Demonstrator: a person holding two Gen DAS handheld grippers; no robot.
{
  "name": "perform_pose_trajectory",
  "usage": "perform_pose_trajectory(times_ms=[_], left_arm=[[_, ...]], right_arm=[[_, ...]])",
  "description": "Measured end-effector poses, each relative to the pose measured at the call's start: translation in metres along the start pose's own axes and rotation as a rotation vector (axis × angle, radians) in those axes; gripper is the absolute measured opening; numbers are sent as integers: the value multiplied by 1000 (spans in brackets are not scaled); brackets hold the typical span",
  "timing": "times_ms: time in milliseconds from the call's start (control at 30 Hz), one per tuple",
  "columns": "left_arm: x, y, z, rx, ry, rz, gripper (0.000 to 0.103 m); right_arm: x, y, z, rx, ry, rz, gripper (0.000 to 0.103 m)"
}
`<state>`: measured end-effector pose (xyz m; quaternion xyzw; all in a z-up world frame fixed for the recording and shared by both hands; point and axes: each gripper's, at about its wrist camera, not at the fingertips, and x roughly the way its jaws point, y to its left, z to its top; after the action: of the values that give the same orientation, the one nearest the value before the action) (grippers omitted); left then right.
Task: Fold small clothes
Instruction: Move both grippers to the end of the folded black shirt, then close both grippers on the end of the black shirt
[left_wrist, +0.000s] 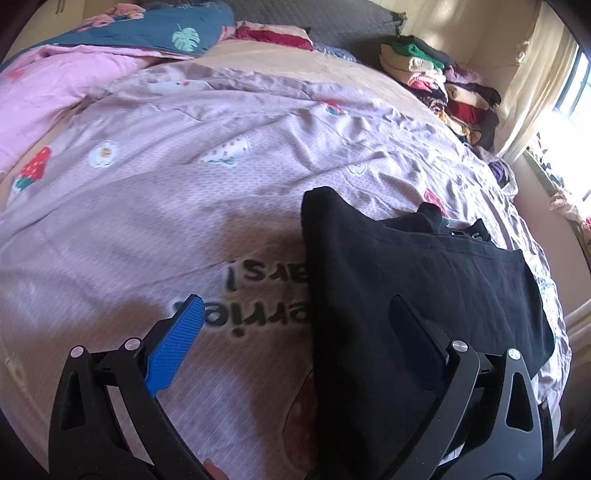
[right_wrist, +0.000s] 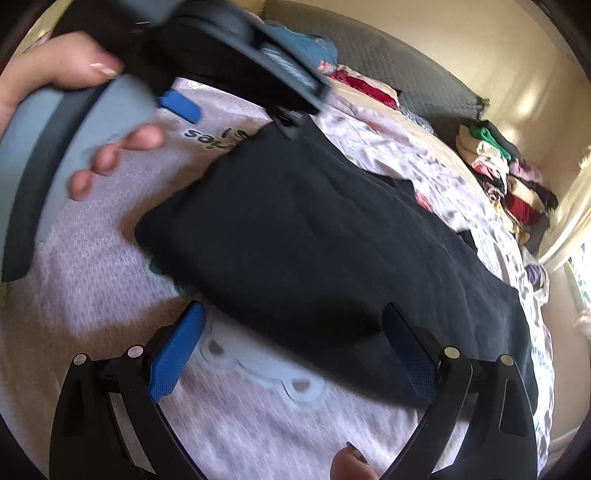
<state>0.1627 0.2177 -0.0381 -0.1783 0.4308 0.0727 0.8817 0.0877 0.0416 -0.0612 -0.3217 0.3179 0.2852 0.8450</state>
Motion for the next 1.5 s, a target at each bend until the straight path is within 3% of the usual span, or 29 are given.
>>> perform_pose_trajectory(times_ms=[200, 367, 500, 700, 833, 867, 933, 1033, 1100, 1133, 1500], left_arm=[[22, 4, 12, -23, 51, 5, 93], [31, 10, 15, -74, 75, -11, 93], [34, 6, 16, -90, 92, -20, 93], [37, -19, 21, -121, 123, -111, 93], [30, -45, 25, -114, 95, -165, 91], [24, -55, 27, -106, 78, -179, 86], [18, -69, 30, -97, 56, -191, 57], [7, -93, 35, -62, 24, -205, 46], [-1, -110, 39, -23, 4, -213, 26], [-4, -119, 40, -3, -5, -219, 22], [-9, -209, 49, 126, -26, -240, 18]], right_arm=[[15, 4, 16, -47, -30, -31, 92], [5, 3, 20, -74, -105, -34, 37], [-9, -9, 16, -8, -157, -8, 12], [-30, -39, 10, 81, -235, -16, 9], [-49, -59, 1, 138, -291, -61, 8], [-53, -65, -1, 150, -301, -72, 8], [-59, -75, -6, 179, -316, -89, 8], [-68, -92, -15, 233, -332, -107, 8], [-73, -102, -20, 264, -339, -116, 8], [-75, -109, -24, 285, -344, -117, 8], [-88, -174, -64, 504, -365, -145, 7]])
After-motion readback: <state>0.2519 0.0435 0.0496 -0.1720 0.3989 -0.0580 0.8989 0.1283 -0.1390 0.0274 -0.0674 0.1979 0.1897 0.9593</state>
